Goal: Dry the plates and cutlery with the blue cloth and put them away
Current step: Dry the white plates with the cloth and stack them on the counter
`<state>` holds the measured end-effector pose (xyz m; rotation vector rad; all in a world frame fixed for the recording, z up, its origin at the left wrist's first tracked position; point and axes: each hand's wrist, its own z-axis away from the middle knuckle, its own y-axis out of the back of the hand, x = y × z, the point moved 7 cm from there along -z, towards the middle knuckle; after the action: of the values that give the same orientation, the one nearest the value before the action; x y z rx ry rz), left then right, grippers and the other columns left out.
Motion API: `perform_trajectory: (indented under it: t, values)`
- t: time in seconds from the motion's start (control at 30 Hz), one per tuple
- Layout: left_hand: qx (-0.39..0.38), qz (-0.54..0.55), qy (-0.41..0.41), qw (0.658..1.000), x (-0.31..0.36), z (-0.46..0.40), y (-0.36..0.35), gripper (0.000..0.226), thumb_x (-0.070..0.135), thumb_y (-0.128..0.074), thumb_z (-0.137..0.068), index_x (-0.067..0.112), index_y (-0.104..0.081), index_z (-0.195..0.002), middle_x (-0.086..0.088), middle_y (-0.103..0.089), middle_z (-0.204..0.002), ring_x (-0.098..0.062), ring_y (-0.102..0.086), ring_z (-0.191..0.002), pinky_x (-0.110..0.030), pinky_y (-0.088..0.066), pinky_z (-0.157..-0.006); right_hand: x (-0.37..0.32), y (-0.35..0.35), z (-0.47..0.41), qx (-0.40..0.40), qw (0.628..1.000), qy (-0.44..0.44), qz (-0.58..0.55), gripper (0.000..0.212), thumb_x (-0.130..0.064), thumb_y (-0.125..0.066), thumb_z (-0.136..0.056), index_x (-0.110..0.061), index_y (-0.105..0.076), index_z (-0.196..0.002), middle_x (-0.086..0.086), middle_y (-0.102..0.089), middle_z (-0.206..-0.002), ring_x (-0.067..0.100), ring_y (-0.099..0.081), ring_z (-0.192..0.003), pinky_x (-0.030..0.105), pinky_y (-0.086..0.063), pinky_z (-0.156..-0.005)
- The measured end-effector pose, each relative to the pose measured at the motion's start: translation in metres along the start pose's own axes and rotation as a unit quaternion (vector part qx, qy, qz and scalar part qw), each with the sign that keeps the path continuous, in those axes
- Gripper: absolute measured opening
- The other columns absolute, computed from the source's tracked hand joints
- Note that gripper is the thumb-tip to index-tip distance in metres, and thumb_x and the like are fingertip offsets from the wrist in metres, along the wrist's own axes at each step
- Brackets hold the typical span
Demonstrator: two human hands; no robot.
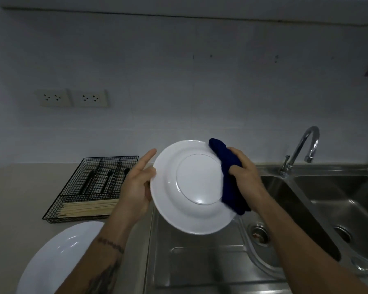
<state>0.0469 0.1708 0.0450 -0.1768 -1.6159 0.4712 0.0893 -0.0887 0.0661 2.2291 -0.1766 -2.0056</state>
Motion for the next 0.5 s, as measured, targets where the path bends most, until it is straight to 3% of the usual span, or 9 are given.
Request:
perform_trajectory:
  t: [0.07, 0.17, 0.3, 0.4, 0.5]
  values:
    - [-0.028, -0.057, 0.003, 0.998, 0.01, -0.008, -0.003, 0.043, 0.003, -0.052, -0.093, 0.031, -0.065, -0.123, -0.012, -0.056, -0.095, -0.027, -0.054, -0.084, -0.031, -0.05, -0.071, -0.014, -0.003, -0.002, -0.059, 0.997, 0.02, 0.041, 0.055, -0.002, -0.048, -0.084, -0.043, -0.062, -0.118, 0.002, -0.067, -0.115, 0.021, -0.067, -0.091, 0.035, -0.052, -0.075]
    - [-0.054, -0.125, 0.006, 0.991, 0.014, -0.014, -0.013, 0.039, 0.004, -0.05, -0.098, 0.027, -0.068, -0.124, -0.005, -0.072, -0.105, -0.027, -0.066, -0.091, -0.032, -0.056, -0.079, -0.033, -0.011, -0.002, -0.135, 0.983, 0.036, 0.117, 0.054, -0.013, -0.052, -0.082, -0.05, -0.06, -0.12, -0.002, -0.057, -0.124, 0.02, -0.062, -0.101, 0.032, -0.049, -0.08]
    - [-0.051, -0.174, -0.002, 0.983, 0.014, -0.011, -0.02, 0.035, 0.006, -0.047, -0.101, 0.023, -0.072, -0.119, -0.002, -0.07, -0.124, -0.022, -0.067, -0.111, -0.035, -0.054, -0.095, -0.053, -0.018, -0.006, -0.136, 0.962, 0.078, 0.225, 0.054, -0.012, -0.049, -0.093, -0.045, -0.051, -0.135, -0.002, -0.046, -0.125, 0.015, -0.054, -0.105, 0.023, -0.044, -0.083]
    - [-0.051, -0.156, 0.006, 0.986, 0.015, -0.012, -0.025, 0.04, 0.003, -0.045, -0.101, 0.027, -0.068, -0.123, 0.004, -0.072, -0.117, -0.017, -0.07, -0.102, -0.03, -0.057, -0.087, -0.06, -0.016, -0.008, -0.132, 0.955, 0.09, 0.251, 0.053, -0.017, -0.048, -0.095, -0.044, -0.048, -0.14, -0.004, -0.045, -0.121, 0.01, -0.052, -0.101, 0.02, -0.042, -0.078]
    - [-0.059, -0.145, 0.013, 0.988, 0.017, -0.013, -0.03, 0.043, -0.001, -0.044, -0.099, 0.028, -0.069, -0.118, 0.0, -0.074, -0.113, -0.017, -0.071, -0.092, -0.027, -0.058, -0.075, -0.064, -0.012, -0.008, -0.129, 0.949, 0.103, 0.267, 0.055, -0.018, -0.05, -0.093, -0.044, -0.048, -0.141, -0.006, -0.046, -0.12, 0.009, -0.052, -0.102, 0.022, -0.043, -0.081]
